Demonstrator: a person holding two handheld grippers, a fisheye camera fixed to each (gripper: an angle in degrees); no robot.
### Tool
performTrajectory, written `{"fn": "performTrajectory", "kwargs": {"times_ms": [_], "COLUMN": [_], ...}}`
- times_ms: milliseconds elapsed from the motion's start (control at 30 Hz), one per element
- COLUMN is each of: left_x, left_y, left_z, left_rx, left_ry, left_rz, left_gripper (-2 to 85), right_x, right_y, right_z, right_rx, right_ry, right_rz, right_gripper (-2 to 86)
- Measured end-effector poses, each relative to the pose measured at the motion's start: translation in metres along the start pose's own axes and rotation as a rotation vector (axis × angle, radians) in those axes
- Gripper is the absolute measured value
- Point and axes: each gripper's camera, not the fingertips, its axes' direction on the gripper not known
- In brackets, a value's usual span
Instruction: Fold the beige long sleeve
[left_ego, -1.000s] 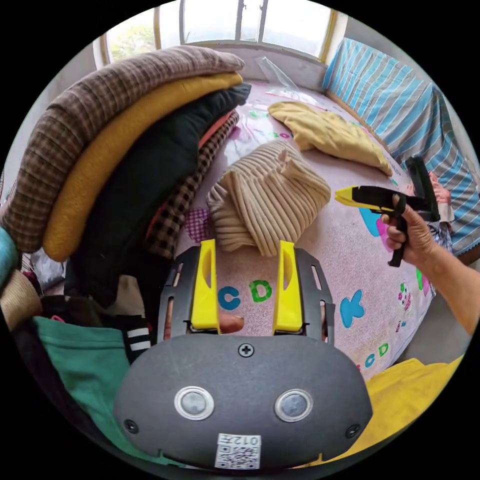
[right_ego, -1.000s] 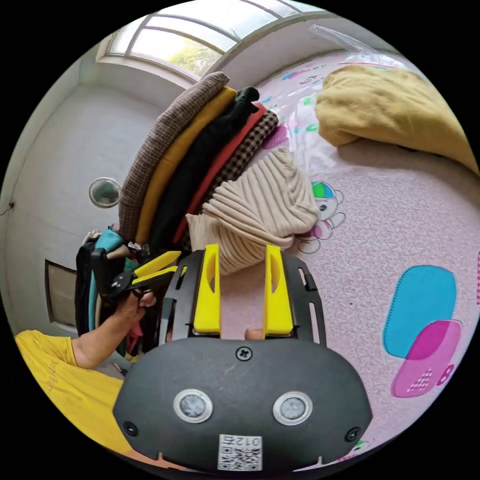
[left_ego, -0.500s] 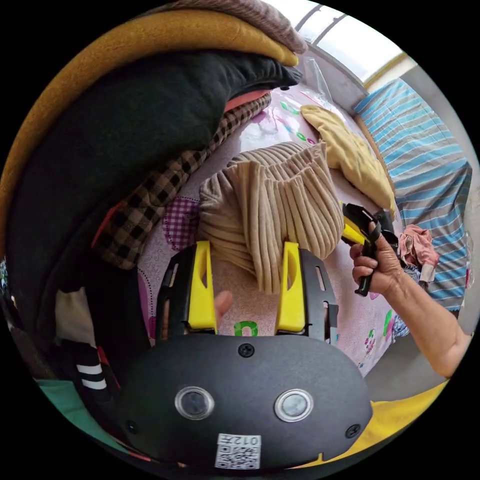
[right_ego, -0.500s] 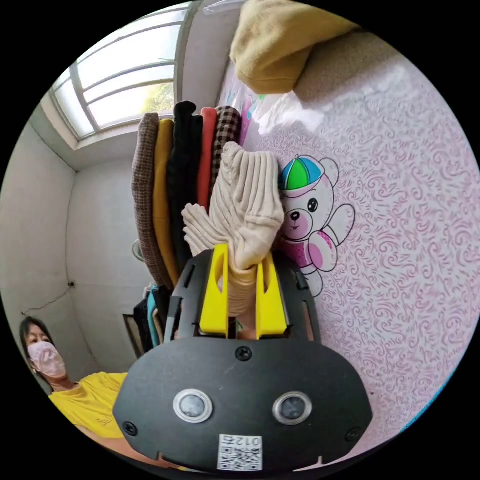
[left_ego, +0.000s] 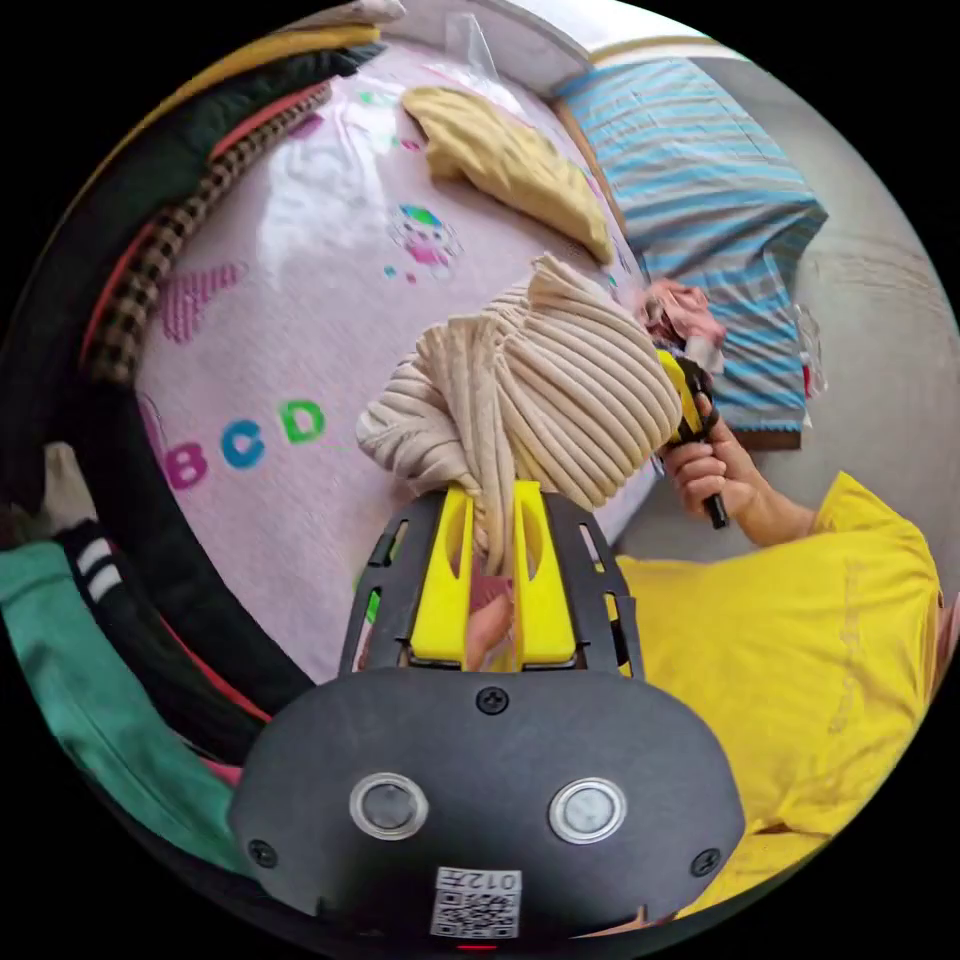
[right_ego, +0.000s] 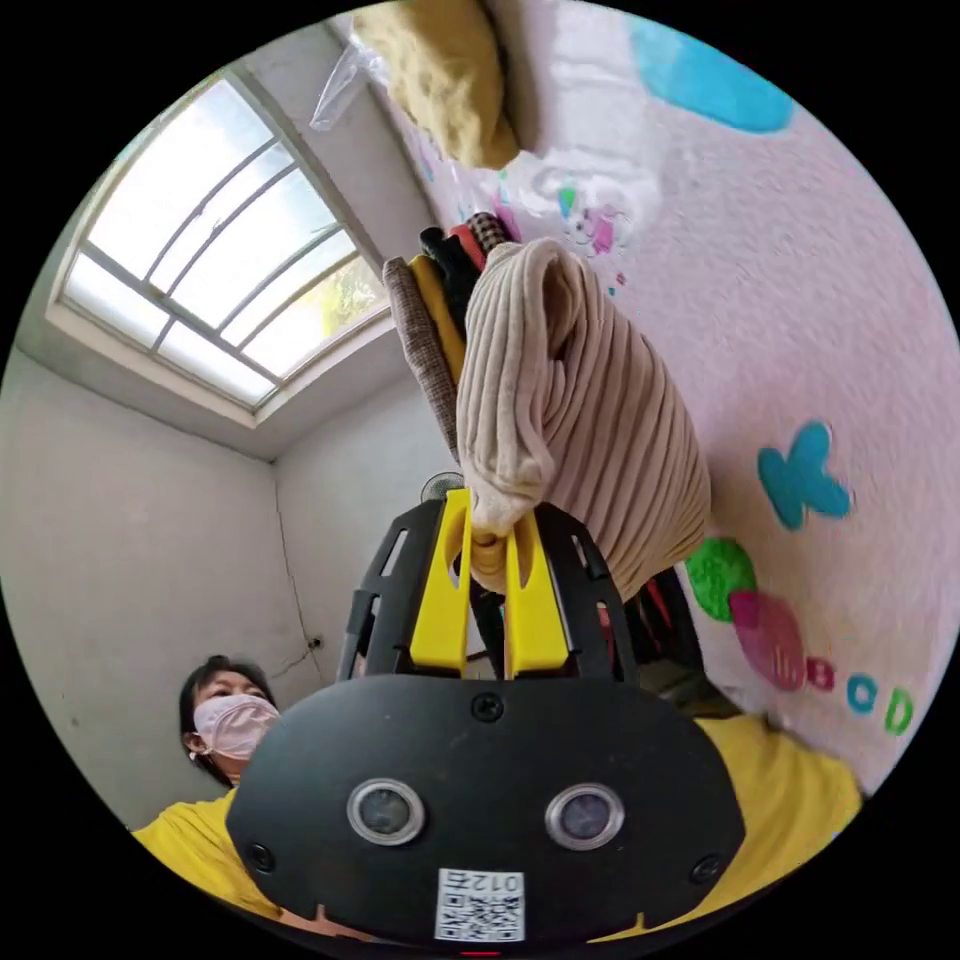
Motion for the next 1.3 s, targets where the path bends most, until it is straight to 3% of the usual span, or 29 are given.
{"fn": "performTrajectory", "kwargs": {"times_ms": [133, 200, 333, 433, 500, 600, 667, 767, 1000, 1200, 1300], "left_x": [0.001, -0.024, -0.067, -0.054, -0.043, -0.035, -0.037, -0.045, -0.028, -0.001, 0.004], "left_y": [0.010, -0.010, -0.038, -0.019, -0.001, 0.035, 0.065, 0.089, 0.096, 0.077, 0.085], "left_z": [0.010, 0.016, -0.013, -0.045, -0.049, -0.035, -0.014, 0.014, 0.007, 0.005, -0.010], "left_rx": [-0.160, -0.191, 0.004, 0.176, 0.195, 0.183, 0.198, 0.213, 0.324, 0.213, 0.188], "left_ry": [0.096, 0.049, -0.203, -0.226, -0.254, -0.230, -0.095, 0.008, -0.021, -0.075, 0.061], "left_rz": [0.010, -0.073, -0.275, -0.228, -0.190, -0.194, -0.245, -0.328, -0.289, -0.197, -0.164], "left_gripper": [7.6, 8.0, 9.5, 12.3, 14.0, 15.9, 17.3, 19.1, 20.2, 13.9, 8.8], "right_x": [0.015, 0.019, 0.050, 0.047, 0.042, 0.011, -0.025, -0.032, 0.018, 0.048, 0.040], "right_y": [0.070, 0.060, -0.019, -0.054, -0.063, -0.055, -0.045, -0.053, -0.103, -0.092, -0.092], "right_z": [-0.036, -0.031, 0.005, 0.034, 0.052, 0.069, 0.079, 0.099, 0.162, 0.234, 0.235], "right_rx": [0.184, 0.236, 0.232, 0.068, -0.114, -0.387, -0.477, -0.531, -0.701, -0.815, -0.776], "right_ry": [-0.021, 0.047, 0.117, 0.128, 0.194, 0.373, 0.688, 1.006, 0.970, 0.974, 0.863], "right_rz": [0.247, 0.221, 0.104, 0.004, -0.031, -0.261, -0.608, -0.835, -0.752, -0.770, -0.717], "right_gripper": [2.2, 4.0, 6.6, 8.2, 8.4, 7.9, 9.5, 15.6, 22.3, 8.0, 3.0]}}
